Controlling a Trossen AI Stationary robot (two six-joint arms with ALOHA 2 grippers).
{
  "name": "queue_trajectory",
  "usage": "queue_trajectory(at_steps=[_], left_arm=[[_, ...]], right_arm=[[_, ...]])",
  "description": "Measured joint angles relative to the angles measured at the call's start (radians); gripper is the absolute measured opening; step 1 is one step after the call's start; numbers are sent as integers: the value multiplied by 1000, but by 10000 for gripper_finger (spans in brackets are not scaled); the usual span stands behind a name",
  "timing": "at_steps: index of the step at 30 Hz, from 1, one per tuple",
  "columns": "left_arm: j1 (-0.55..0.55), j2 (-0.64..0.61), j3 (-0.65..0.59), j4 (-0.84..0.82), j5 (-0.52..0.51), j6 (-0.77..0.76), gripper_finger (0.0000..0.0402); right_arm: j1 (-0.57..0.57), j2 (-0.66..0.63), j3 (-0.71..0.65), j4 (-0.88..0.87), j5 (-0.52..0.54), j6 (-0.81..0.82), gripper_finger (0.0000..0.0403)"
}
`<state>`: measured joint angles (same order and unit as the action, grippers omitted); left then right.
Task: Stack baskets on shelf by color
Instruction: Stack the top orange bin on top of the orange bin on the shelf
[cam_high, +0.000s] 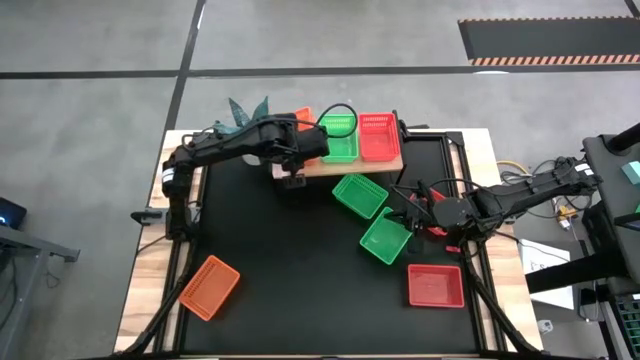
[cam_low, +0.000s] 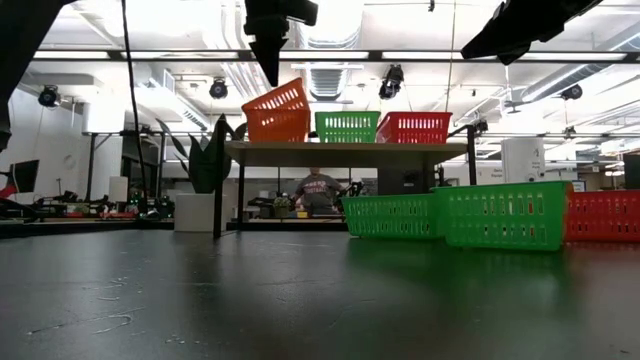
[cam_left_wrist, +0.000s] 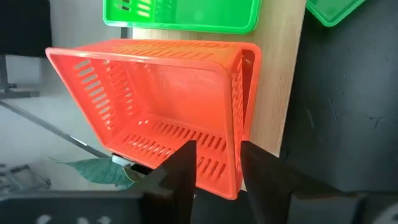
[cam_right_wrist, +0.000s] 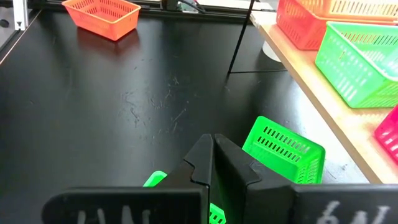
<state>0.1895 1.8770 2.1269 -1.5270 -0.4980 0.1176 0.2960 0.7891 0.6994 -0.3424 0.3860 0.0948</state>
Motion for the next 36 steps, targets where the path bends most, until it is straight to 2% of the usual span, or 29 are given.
queue_trajectory(at_steps=[5,8,11,13,22,31,36], left_arm=[[-12,-11,31,43,-8,63,102],[-9,-23,25,153,-28,141,70],[10,-27,23,249,-29,196,21],[26,-27,18,286,-29,206,7],[64,-26,-73,343,-31,205,1],[65,-24,-100,365,-28,204,0],[16,-54,-98,339,-31,203,0]], right_arm=[[0,0,0,0,0,0,9],[0,0,0,1,0,0,9],[0,0,0,1,0,0,9],[0,0,0,1,0,2,9],[0,0,0,1,0,2,9],[0,0,0,0,0,12,9],[0,0,0,-17,0,21,9]])
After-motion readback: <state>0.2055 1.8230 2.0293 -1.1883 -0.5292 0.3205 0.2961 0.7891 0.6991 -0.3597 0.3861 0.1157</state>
